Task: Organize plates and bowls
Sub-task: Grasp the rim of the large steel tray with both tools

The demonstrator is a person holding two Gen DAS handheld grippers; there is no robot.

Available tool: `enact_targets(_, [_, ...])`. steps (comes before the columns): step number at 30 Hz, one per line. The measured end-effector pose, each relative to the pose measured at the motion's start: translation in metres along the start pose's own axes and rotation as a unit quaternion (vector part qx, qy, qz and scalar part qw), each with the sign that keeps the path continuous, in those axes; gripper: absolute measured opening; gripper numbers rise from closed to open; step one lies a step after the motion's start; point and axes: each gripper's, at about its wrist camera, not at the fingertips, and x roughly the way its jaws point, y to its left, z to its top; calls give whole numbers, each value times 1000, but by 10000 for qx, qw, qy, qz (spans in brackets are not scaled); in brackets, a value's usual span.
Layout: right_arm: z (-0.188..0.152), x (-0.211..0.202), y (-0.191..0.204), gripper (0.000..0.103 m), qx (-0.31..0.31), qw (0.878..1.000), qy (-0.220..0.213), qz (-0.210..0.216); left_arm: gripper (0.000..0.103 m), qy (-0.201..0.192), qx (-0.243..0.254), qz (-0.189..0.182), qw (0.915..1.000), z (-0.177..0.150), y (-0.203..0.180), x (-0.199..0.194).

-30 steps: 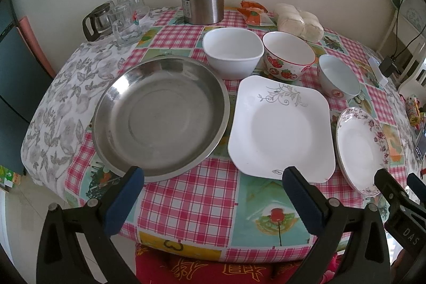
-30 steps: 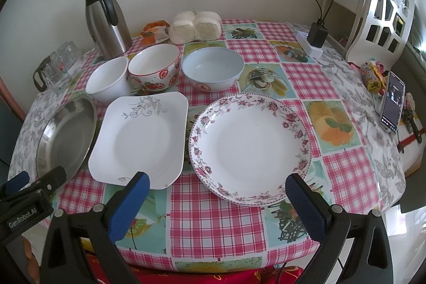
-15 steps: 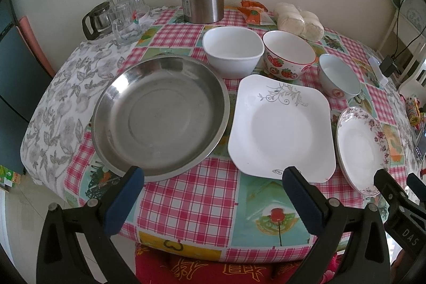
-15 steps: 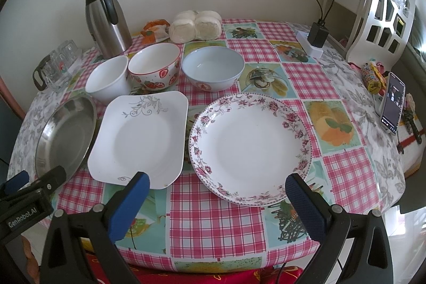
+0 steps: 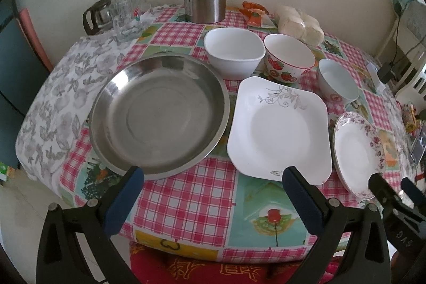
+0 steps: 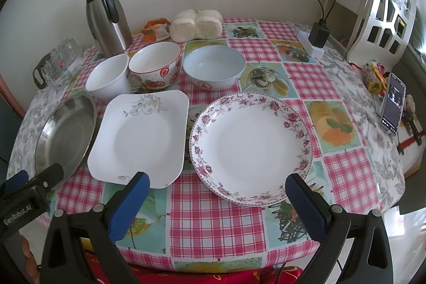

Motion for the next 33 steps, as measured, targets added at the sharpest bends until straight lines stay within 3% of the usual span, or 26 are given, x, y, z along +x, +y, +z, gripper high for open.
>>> enact_targets(3, [1,3,2,103,-20,9999,76,97,103,57,-266,-310,9991,4,13,2])
enact_targets(9, [15,8,20,103,-26,9972,118,733,103,-95,-756,-799,9939,21,51,2])
enact_targets(15, [41,14,48,103,247,9872,20,1576,103,-677,-1268,-1088,9836,40,112,-5])
enact_targets(20, [62,23,92,103,-71,9882,5,1533,103,-1297,-1397,-771,9786,50,154,-8])
enact_targets(23, [65,39,120,103,-364,9845,203,1705,103,-1042,-1107,-590,9866,59,168,4])
enact_targets(25, [64,50,141,103,-681,9851,240,1558,103,-751,-1038,-348,9911,63,174,19])
enact_targets(29, [65,77,168,102,-907,9830,563,1491,103,-578,-851,155,9946,60,182,39])
enact_targets(30, [64,83,175,97,-959,9825,547,1498,103,-531,-824,255,9949,58,185,45])
enact_targets(33, [65,97,189,89,-1195,9799,574,1490,103,-274,-972,134,9948,52,200,66])
